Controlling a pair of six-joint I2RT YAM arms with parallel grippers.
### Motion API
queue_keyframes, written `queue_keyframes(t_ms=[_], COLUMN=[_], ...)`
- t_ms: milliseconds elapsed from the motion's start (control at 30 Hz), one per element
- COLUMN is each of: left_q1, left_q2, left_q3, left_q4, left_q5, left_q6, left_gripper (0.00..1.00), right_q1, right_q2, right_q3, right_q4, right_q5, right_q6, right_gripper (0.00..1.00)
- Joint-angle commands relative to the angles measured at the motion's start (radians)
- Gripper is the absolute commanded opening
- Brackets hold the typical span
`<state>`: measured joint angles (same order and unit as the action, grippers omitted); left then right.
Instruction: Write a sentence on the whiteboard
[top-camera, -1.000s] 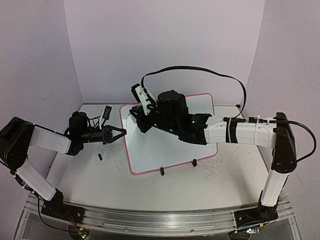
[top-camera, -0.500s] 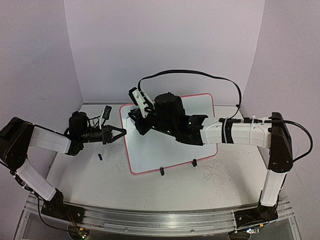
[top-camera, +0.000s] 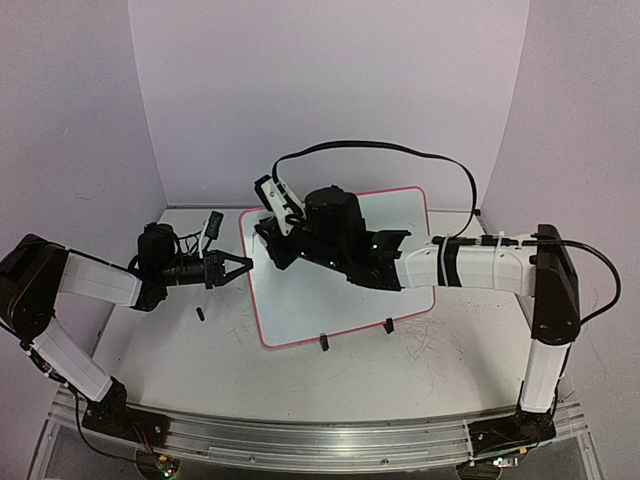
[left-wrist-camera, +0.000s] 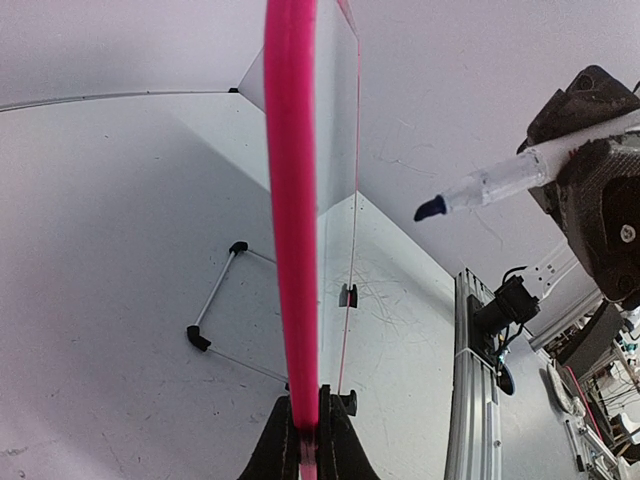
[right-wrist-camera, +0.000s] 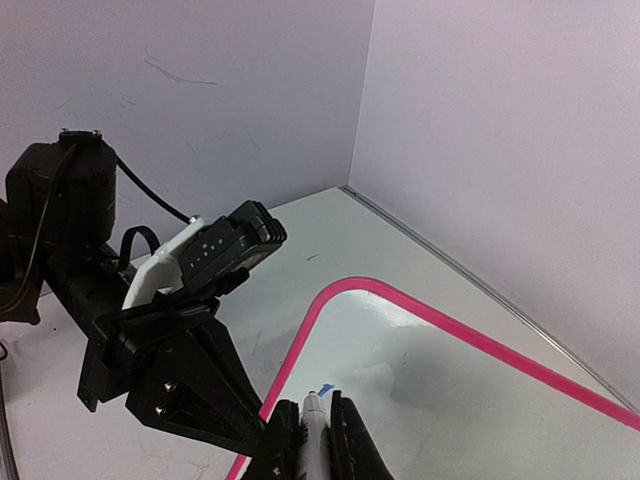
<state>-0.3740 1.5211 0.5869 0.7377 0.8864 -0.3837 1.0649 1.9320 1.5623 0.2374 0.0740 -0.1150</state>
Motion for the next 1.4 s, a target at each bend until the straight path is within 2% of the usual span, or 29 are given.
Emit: queue_keyframes(t_ms=[0, 700, 1367], left_q1=[-0.008, -0.008, -0.008], left_q2=[-0.020, -0.017, -0.025], left_q3=[0.021, 0.022, 0.019], left_q4=[0.009, 0.006, -0.001], left_q5=[-0.023, -0.022, -0.025], left_q6=[0.069, 0.071, 0.072], left_gripper=[0.00, 0.00, 0.00], right_q1=[-0.008, -0.007, -0.008], right_q2=[0.002, 0.076, 0.087], right_q3=[0.032, 0.104, 0.101], right_q4=[0.055, 0.044, 0.019], right_q5=[0.008, 0.001, 0.109], right_q6=[-0.003, -0.003, 0.013], right_gripper=[0.00, 0.00, 0.00])
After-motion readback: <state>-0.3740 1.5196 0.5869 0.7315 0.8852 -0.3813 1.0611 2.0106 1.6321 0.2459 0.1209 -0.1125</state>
